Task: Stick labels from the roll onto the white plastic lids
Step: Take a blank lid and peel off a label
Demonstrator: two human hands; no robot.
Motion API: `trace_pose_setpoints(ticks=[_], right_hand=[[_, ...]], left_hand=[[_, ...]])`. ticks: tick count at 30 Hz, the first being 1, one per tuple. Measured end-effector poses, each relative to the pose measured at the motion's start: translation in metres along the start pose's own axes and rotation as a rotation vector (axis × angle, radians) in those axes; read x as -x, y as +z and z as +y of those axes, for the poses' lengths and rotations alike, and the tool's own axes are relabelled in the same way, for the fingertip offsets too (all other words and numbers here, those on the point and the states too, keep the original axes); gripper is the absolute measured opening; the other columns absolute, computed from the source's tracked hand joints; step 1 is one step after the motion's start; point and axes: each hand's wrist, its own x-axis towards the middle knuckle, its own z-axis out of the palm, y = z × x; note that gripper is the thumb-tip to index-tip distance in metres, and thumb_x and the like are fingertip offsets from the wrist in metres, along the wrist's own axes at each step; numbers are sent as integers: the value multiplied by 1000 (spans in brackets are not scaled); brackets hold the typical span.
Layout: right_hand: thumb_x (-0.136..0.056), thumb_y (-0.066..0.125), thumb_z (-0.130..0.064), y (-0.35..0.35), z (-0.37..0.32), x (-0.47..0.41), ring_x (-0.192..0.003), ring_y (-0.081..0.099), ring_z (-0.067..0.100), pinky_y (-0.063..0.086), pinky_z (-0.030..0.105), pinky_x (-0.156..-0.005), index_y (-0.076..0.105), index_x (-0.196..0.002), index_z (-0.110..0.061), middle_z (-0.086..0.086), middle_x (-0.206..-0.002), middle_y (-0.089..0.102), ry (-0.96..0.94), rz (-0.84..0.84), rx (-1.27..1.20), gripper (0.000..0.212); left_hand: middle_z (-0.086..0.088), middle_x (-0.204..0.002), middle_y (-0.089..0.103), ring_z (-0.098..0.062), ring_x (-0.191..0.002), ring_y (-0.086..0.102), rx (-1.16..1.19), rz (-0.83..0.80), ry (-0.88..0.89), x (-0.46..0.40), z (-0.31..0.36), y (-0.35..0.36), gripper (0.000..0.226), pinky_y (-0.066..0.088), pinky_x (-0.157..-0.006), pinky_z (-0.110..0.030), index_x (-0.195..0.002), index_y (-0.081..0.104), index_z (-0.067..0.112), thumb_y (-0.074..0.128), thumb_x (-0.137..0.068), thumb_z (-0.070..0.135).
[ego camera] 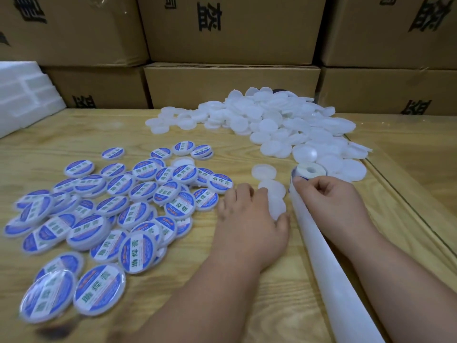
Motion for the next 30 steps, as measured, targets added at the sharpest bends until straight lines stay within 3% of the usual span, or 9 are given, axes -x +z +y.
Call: trace_pose_setpoints(ticks=[5, 8, 11, 14, 17, 21, 26, 28, 30], right_hand=[[-86, 70, -48, 2, 1, -2, -38, 39, 2, 30, 14, -42, 68, -70, -18, -15, -42, 42, -28, -68, 13, 34], [-88, 71, -31, 2, 3, -4, -38, 37, 2, 29, 10, -39, 69, -75, -17, -15, -44, 44, -17, -140, -26, 19], [-89, 70, -22, -1, 5, -5, -46, 40, 8, 34, 17, -44, 70, -75, -16, -6, -52, 49, 33, -215, -78, 15], [-90, 69, -19, -8, 3, -5, -52, 41, 11, 35, 21, -47, 69, -70, -17, -1, -58, 50, 65, -260, -113, 20], [-91, 67, -16, -12, 0, -4, -52, 43, 12, 37, 21, -46, 68, -70, -17, 1, -59, 51, 87, -315, -175, 21], [-92, 62, -6, -13, -4, 0, -42, 42, 9, 32, 19, -37, 68, -66, -19, 3, -58, 51, 161, -418, -324, 29], [-89, 58, -2, -8, -7, 7, -45, 49, 12, 33, 20, -38, 71, -84, -10, 11, -67, 59, 179, -551, -369, 17], [-82, 61, -14, -5, -8, 8, -49, 51, 16, 37, 25, -45, 68, -86, -6, 13, -69, 60, 167, -523, -362, 11], [-76, 68, -33, -2, -7, 8, -61, 55, 25, 42, 37, -59, 68, -89, -4, 18, -75, 64, 157, -452, -356, 32]], left_hand=[[6, -125, 52, -20, -122, 43, 196, -34, -26, -7, -1, -12, 45, 33, -102, -39, -130, 51, 32, 57, -86, 44], [12, -96, 63, -7, -87, 58, 532, 36, -77, -10, -9, -17, 26, 44, -74, -21, -106, 55, 36, 61, -84, 22], [17, -76, 61, 0, -63, 56, 793, 69, -122, -14, -14, -17, 26, 40, -54, -10, -103, 60, 37, 62, -88, 17], [22, -98, 59, 13, -86, 54, 808, 89, -35, -21, -10, -17, 21, 37, -70, -1, -107, 62, 40, 56, -98, 21], [10, -122, 51, 11, -112, 45, 811, 114, 43, -25, -7, -16, 25, 30, -85, 3, -114, 58, 37, 49, -103, 17], [15, -118, 61, 3, -107, 55, 872, 47, 55, -26, -5, -14, 25, 38, -87, -9, -107, 54, 40, 49, -102, 16], [31, -100, 65, 9, -91, 64, 978, -54, 9, -27, -5, -14, 18, 45, -71, -5, -104, 61, 45, 60, -89, 34], [30, -99, 67, 8, -90, 65, 1012, -61, -8, -29, -6, -14, 19, 47, -70, -7, -103, 63, 45, 63, -85, 37], [29, -99, 67, 8, -89, 66, 1027, -72, -18, -29, -6, -14, 18, 50, -71, -11, -100, 64, 43, 66, -84, 35]])
